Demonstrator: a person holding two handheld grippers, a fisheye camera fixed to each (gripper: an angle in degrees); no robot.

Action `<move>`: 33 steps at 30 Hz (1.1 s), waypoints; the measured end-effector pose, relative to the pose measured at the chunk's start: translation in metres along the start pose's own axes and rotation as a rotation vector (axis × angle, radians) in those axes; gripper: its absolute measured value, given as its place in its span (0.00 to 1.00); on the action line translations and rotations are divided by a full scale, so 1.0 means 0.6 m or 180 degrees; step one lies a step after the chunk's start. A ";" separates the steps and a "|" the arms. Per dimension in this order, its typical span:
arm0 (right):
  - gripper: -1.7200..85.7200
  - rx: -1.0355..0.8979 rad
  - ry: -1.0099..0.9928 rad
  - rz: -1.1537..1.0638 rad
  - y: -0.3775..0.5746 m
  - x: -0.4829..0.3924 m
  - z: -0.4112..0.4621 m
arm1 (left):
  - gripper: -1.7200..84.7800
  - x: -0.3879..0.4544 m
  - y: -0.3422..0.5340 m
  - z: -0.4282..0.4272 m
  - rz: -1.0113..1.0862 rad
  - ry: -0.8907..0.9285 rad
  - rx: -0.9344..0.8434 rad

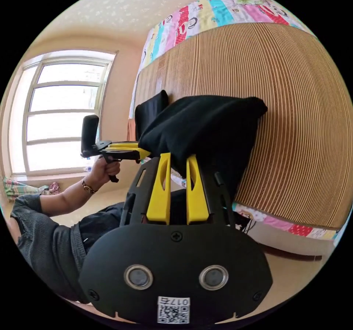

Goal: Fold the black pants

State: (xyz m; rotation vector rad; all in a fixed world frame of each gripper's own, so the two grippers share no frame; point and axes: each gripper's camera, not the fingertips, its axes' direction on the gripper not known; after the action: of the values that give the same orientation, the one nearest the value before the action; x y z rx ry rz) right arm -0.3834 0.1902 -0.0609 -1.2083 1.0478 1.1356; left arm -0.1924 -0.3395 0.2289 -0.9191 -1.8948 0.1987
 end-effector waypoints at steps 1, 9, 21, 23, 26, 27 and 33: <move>0.08 -0.0116 0.0001 0.0264 0.051 0.034 0.032 | 0.09 -0.009 0.017 0.025 -0.0043 -0.0050 -0.0126; 0.08 0.0147 -0.0257 0.1441 0.249 0.164 0.029 | 0.17 -0.162 0.070 0.059 -0.0343 0.0415 -0.0214; 0.29 0.0691 -0.0912 0.0951 -0.036 0.196 0.023 | 0.29 -0.449 -0.184 -0.006 -0.0619 0.0754 0.0328; 0.30 0.0492 -0.0871 0.0984 -0.052 0.202 0.054 | 0.29 -0.470 -0.181 0.010 -0.0545 0.0887 0.0214; 0.28 0.0352 -0.0538 0.0773 -0.038 0.184 0.098 | 0.28 -0.508 -0.153 0.037 -0.0551 0.1197 0.0120; 0.27 0.0522 -0.0531 0.0724 -0.019 0.176 0.103 | 0.27 -0.524 -0.140 0.048 -0.0607 0.1322 0.0103; 0.17 0.0148 -0.1322 0.0833 0.052 0.192 0.143 | 0.19 -0.565 -0.099 0.052 -0.0571 0.1568 -0.0203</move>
State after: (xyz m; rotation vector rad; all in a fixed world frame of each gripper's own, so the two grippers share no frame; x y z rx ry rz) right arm -0.3974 0.2854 -0.1718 -0.7648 0.9194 1.4809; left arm -0.1700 -0.6010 0.0041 -0.7505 -1.5164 -0.1841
